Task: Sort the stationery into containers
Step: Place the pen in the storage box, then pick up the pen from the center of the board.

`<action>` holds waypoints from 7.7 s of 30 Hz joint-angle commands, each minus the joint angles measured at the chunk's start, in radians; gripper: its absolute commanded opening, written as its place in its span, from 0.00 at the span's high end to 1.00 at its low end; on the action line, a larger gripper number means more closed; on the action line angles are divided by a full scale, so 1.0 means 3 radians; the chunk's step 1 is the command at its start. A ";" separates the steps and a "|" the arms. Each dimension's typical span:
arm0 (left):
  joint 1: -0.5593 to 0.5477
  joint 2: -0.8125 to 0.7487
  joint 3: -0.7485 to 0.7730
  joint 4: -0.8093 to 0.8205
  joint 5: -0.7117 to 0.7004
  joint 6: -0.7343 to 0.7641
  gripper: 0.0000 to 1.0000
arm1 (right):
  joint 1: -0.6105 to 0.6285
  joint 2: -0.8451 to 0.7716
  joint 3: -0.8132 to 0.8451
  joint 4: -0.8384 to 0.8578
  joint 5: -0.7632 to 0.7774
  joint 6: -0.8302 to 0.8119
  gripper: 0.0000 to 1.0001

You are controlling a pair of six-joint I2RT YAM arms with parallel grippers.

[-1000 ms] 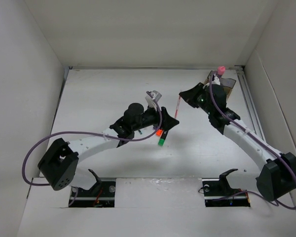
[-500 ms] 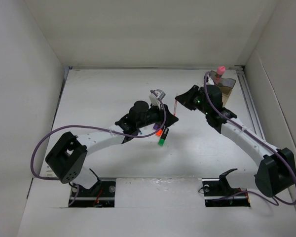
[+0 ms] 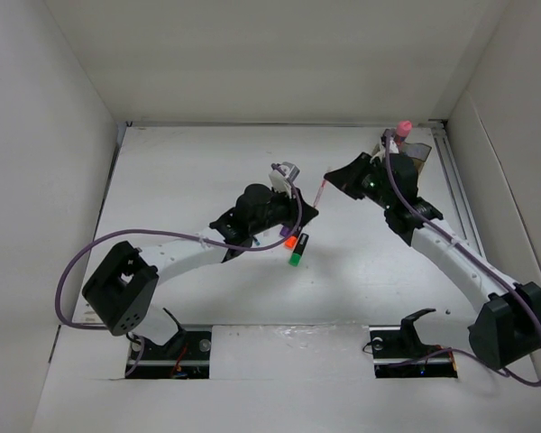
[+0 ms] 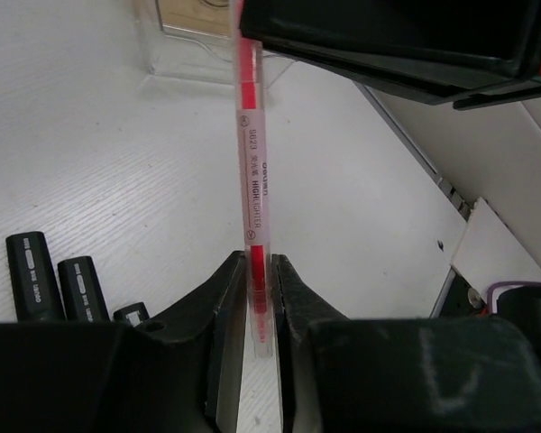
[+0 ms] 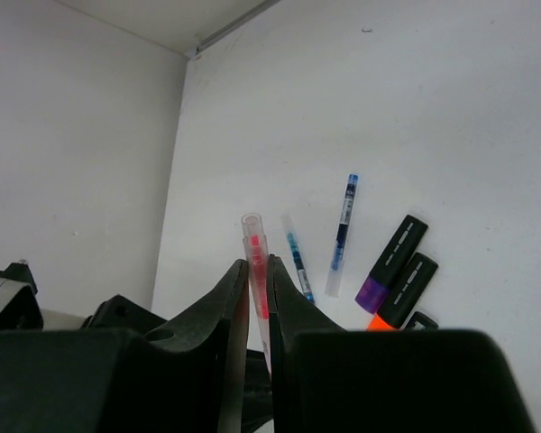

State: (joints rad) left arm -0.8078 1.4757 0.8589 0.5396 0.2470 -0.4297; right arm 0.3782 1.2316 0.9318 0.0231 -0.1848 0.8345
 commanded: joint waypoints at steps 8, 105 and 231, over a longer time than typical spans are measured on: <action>0.0054 -0.0373 -0.0122 -0.0137 -0.0312 0.0139 1.00 | -0.0115 -0.0423 -0.0252 0.0153 -0.0294 0.0113 0.99; 0.0115 -0.1728 -0.0879 -0.0101 -0.0087 0.0108 0.00 | -0.1818 0.1023 0.0299 0.0747 0.1643 0.1340 1.00; 0.0146 -0.2736 -0.1119 -0.0740 -0.1729 -0.0291 0.42 | 0.1336 0.3268 0.2836 -0.2317 0.1408 -0.0399 0.56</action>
State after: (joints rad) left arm -0.7658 0.6735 0.5297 0.2871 -0.2878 -0.5140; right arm 0.7403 2.2536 1.8210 -0.6727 0.2142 0.7036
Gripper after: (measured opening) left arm 0.582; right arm 0.438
